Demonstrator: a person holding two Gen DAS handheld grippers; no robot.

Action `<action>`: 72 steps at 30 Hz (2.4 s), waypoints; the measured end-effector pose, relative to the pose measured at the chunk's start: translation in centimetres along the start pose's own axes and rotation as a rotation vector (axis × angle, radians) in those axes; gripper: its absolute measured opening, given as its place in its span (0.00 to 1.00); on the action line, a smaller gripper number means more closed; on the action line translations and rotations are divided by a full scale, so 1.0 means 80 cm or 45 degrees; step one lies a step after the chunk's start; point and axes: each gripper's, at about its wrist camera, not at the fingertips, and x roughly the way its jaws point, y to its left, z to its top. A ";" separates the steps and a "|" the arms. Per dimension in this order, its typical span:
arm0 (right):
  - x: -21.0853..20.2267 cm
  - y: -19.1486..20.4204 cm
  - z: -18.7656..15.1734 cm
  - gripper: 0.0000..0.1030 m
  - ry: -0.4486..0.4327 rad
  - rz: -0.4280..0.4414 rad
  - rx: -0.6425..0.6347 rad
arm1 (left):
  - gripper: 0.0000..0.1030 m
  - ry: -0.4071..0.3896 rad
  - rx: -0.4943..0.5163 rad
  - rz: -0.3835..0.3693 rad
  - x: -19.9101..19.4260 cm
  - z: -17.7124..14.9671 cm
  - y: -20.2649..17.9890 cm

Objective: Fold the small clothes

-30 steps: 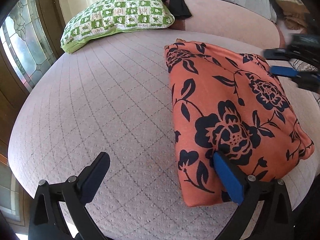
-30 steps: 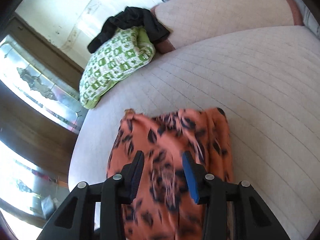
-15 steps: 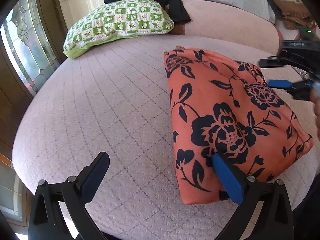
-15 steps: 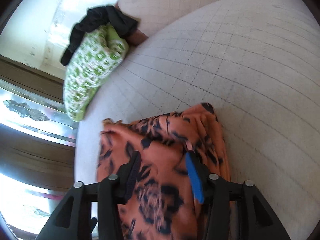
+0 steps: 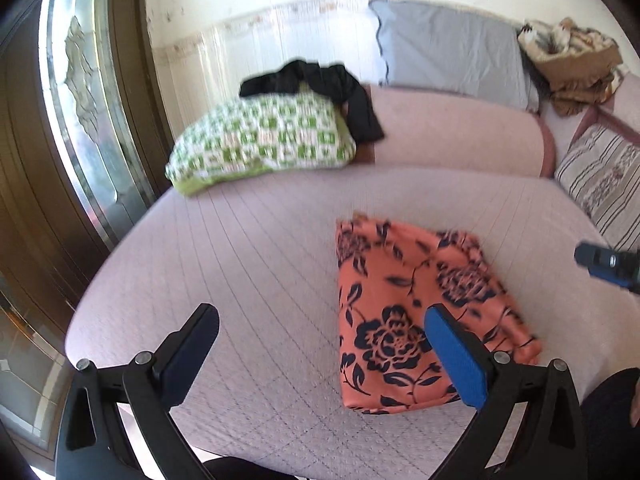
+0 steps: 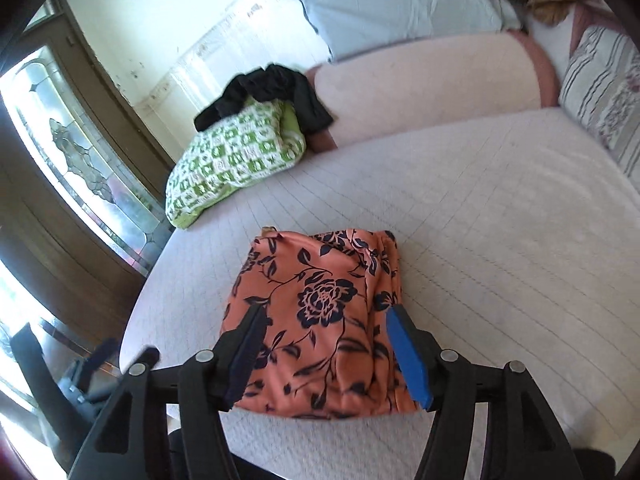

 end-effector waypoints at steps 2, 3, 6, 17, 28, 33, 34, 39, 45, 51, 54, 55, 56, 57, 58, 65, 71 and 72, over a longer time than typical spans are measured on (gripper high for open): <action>-0.019 0.009 -0.006 0.65 -0.038 -0.023 -0.020 | 1.00 -0.032 -0.001 0.003 -0.020 0.007 0.000; -0.029 0.014 -0.010 0.65 -0.060 -0.045 -0.038 | 1.00 -0.043 -0.002 0.007 -0.027 0.010 0.000; -0.053 0.027 -0.020 0.65 -0.113 -0.101 -0.083 | 1.00 -0.077 0.001 0.016 -0.052 0.018 -0.001; -0.115 0.073 -0.055 0.66 -0.203 -0.207 -0.275 | 1.00 -0.179 -0.023 0.112 -0.118 0.054 0.006; -0.141 0.094 -0.053 0.66 -0.275 -0.236 -0.329 | 1.00 -0.266 0.046 0.117 -0.156 0.064 0.011; -0.137 0.100 -0.055 0.66 -0.275 -0.282 -0.349 | 1.00 -0.289 0.008 0.106 -0.157 0.068 0.019; -0.135 0.100 -0.055 0.66 -0.271 -0.282 -0.349 | 1.00 -0.279 0.007 0.100 -0.155 0.070 0.021; -0.132 0.106 -0.057 0.66 -0.273 -0.301 -0.363 | 1.00 -0.272 0.000 0.091 -0.151 0.071 0.025; -0.127 0.111 -0.061 0.66 -0.262 -0.311 -0.366 | 1.00 -0.283 0.005 0.082 -0.155 0.067 0.025; -0.131 0.115 -0.064 0.66 -0.279 -0.318 -0.363 | 1.00 -0.292 0.003 0.071 -0.161 0.063 0.024; -0.133 0.117 -0.065 0.66 -0.282 -0.318 -0.360 | 1.00 -0.294 0.002 0.069 -0.164 0.062 0.024; -0.134 0.117 -0.066 0.66 -0.282 -0.316 -0.358 | 1.00 -0.295 0.005 0.064 -0.165 0.061 0.024; -0.135 0.118 -0.066 0.66 -0.282 -0.314 -0.356 | 1.00 -0.296 0.005 0.061 -0.166 0.060 0.025; -0.135 0.119 -0.067 0.66 -0.283 -0.312 -0.357 | 1.00 -0.298 0.006 0.060 -0.167 0.061 0.025; -0.136 0.120 -0.067 0.66 -0.284 -0.312 -0.358 | 1.00 -0.303 0.008 0.057 -0.169 0.060 0.025; -0.139 0.130 -0.074 0.66 -0.286 -0.322 -0.379 | 1.00 -0.319 0.000 0.046 -0.179 0.056 0.026; -0.138 0.134 -0.077 0.66 -0.281 -0.325 -0.380 | 1.00 -0.324 0.004 0.041 -0.184 0.053 0.028; -0.137 0.135 -0.078 0.66 -0.278 -0.325 -0.379 | 1.00 -0.325 0.005 0.037 -0.184 0.053 0.028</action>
